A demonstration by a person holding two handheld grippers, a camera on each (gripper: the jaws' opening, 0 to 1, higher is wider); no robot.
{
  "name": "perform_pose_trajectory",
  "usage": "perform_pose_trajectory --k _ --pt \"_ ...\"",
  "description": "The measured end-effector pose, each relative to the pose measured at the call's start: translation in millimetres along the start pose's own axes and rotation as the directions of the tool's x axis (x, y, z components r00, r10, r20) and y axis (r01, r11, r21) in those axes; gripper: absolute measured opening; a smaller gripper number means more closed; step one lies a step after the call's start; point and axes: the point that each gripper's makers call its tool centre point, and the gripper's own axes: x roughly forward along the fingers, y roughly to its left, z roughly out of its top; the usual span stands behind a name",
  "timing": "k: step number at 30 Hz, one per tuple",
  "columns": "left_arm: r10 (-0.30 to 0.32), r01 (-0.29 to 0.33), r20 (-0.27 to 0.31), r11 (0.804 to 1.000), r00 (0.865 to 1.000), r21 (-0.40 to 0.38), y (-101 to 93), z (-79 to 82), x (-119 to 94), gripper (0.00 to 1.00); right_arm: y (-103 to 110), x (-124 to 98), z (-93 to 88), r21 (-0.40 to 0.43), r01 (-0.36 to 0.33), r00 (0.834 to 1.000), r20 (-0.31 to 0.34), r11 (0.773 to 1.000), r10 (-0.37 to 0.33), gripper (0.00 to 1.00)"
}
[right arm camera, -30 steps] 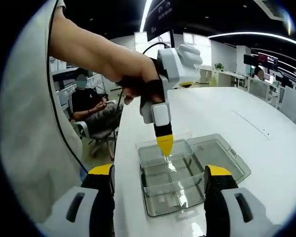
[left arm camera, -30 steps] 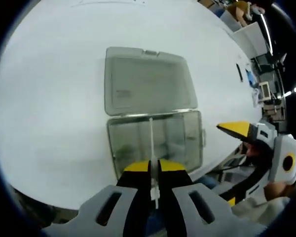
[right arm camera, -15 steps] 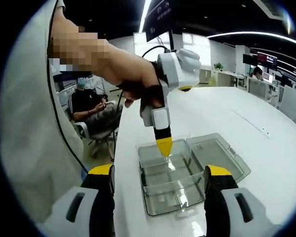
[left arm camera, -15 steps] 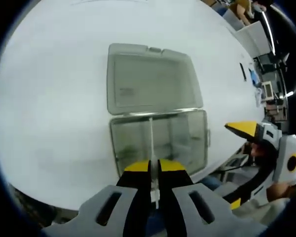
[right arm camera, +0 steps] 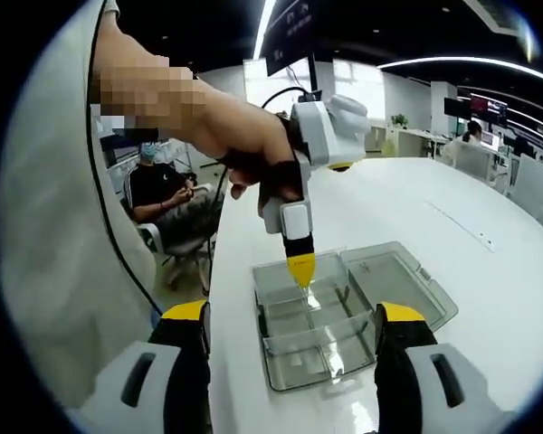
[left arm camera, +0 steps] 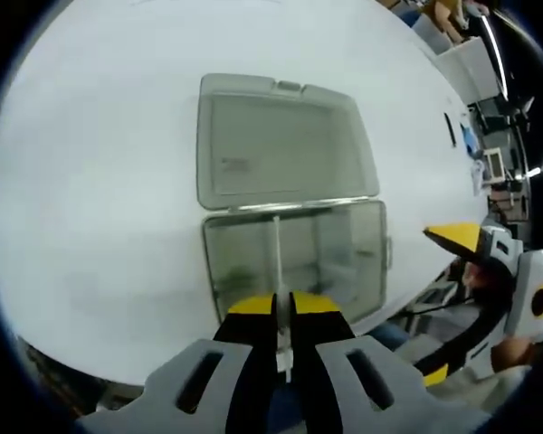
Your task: Insert the divider into the dual guide fixture by aligning both edges with the guide slots and pushing it downward to the bottom, including one-sided entry, uneven engagement, binding, and posture correction.
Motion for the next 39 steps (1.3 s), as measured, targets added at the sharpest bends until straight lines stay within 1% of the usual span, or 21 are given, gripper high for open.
perform_pose_trajectory --k 21,29,35,39 --pt "0.008 -0.008 -0.028 1.000 1.000 -0.001 2.1 -0.1 5.2 0.01 0.7 -1.3 -2.5 0.010 0.004 1.000 -0.006 1.000 -0.004 0.71" --pt "0.016 -0.016 -0.030 1.000 0.999 0.002 2.3 0.8 5.4 0.01 -0.7 -0.4 0.1 0.006 0.003 1.000 -0.003 1.000 -0.003 0.71" --pt "0.029 -0.029 -0.043 1.000 0.999 0.005 2.8 2.2 7.2 0.01 -0.9 0.5 -0.2 0.007 0.000 1.000 -0.003 1.000 0.000 0.71" --pt "0.054 -0.053 -0.058 0.998 0.997 0.025 1.8 3.1 8.0 0.01 -0.3 1.4 1.5 0.006 -0.004 1.000 -0.001 1.000 0.004 0.71"
